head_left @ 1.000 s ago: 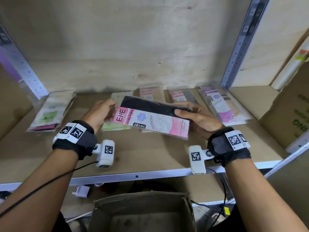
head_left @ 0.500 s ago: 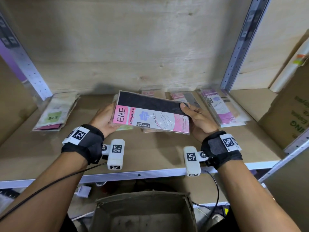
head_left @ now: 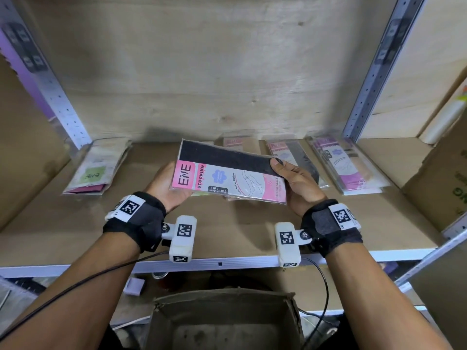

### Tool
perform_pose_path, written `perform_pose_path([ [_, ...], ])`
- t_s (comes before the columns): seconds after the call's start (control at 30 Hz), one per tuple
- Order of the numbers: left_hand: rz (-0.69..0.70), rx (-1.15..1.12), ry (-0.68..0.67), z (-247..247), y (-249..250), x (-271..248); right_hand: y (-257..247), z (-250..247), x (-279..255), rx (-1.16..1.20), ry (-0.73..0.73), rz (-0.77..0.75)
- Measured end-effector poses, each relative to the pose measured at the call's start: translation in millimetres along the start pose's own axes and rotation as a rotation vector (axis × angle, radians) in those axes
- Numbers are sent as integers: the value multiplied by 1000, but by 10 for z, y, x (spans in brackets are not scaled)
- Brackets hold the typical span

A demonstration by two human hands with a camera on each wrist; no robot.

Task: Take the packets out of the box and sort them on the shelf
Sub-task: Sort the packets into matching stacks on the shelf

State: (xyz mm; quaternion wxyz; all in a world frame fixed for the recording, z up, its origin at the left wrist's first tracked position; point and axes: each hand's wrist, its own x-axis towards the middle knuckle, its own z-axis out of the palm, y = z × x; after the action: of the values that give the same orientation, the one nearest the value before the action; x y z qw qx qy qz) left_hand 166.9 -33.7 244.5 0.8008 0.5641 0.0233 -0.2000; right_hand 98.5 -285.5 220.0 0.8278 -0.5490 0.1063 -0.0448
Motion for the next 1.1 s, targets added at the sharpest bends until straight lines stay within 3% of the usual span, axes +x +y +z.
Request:
perform_pose_path([
  [0.13, 30, -142, 77, -50, -20, -2, 14, 43, 13, -39, -17, -23],
  [0.27, 226, 436, 15, -123, -19, 50, 4, 62, 14, -77, 5, -85],
  [0.33, 207, 437, 13, -119, -6, 65, -15, 50, 12, -83, 5, -99],
  [0.4, 325, 453, 18, -173, -59, 94, -42, 27, 11, -56, 3, -99],
  [0.43, 329, 389, -7, -183, -92, 111, -56, 14, 9, -34, 8, -96],
  [0.53, 79, 21, 71, -90, -97, 198, -83, -30, 6, 55, 39, -67],
  [0.63, -6, 56, 47, 14, -81, 236, -116, -80, 7, 110, 89, -57],
  [0.9, 77, 332, -251, 539, -200, 158, -223, -230, 56, 118, 45, -89],
  [1.1, 146, 465, -243, 1161, -253, 253, -345, -462, 97, 41, 138, -162],
])
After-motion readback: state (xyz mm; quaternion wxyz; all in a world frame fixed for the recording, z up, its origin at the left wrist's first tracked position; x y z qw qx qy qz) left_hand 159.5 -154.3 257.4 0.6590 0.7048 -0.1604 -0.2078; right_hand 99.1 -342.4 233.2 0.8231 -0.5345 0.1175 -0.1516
